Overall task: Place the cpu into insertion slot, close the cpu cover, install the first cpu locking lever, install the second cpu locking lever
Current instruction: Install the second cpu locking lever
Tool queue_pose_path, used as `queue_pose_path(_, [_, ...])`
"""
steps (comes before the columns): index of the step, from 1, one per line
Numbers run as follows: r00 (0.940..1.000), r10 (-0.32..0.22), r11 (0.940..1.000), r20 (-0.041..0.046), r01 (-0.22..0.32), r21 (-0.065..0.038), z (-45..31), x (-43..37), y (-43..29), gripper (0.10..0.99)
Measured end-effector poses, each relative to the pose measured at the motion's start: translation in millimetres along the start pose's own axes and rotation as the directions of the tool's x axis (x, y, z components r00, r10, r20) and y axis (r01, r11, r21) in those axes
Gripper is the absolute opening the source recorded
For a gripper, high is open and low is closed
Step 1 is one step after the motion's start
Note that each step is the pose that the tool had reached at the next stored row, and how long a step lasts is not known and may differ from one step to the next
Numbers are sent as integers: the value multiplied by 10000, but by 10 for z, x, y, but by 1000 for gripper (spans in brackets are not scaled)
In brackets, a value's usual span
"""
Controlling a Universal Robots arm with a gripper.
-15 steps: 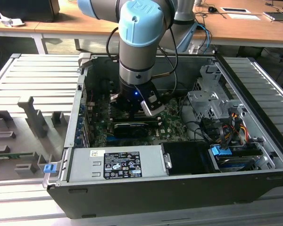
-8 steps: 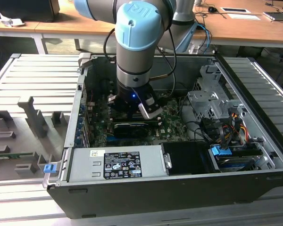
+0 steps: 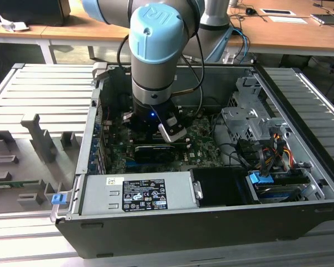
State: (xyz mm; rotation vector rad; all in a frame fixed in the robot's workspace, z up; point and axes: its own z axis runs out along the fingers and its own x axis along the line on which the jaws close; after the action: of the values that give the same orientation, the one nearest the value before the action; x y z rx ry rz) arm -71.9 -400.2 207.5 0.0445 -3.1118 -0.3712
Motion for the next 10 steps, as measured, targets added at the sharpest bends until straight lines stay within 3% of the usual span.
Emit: queue_pose_path(10, [10000,-7,9999,2,7,-167,47,20,-11,106])
